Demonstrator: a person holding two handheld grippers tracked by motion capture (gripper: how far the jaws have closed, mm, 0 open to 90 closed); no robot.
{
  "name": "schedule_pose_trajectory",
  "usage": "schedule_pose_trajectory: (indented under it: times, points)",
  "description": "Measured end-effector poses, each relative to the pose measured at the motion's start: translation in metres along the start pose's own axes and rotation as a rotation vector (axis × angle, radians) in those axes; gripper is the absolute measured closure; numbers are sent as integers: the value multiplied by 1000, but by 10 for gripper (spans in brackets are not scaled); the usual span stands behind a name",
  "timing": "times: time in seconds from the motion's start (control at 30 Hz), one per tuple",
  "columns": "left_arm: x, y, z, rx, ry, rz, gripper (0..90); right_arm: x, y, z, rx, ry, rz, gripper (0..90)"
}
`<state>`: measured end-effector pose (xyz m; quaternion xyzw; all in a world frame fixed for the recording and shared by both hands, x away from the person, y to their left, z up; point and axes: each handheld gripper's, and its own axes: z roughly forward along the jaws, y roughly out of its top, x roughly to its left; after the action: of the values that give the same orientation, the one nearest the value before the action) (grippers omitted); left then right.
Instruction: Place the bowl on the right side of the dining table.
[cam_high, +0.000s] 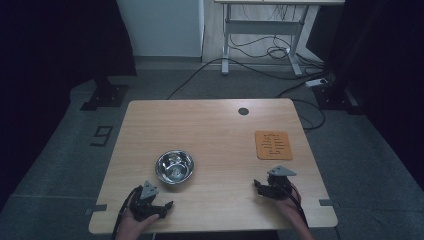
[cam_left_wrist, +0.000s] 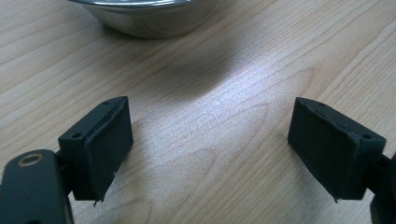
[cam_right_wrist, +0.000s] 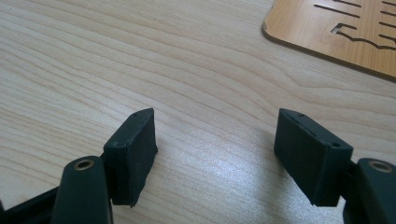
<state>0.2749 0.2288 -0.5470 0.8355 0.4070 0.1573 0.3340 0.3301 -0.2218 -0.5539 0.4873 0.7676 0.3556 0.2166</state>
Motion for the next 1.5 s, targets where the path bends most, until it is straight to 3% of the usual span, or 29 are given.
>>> schedule_pose_trajectory:
  times: [1.17,1.33,1.5]
  points:
    - [0,0,0,0,0,0,136,-1,1,1,3,-5,2,267]
    - [0,0,0,0,0,0,136,-6,2,-2,-2,-8,44,285]
    - [0,0,0,0,-2,1,135,-14,5,-11,-49,-1,97,297]
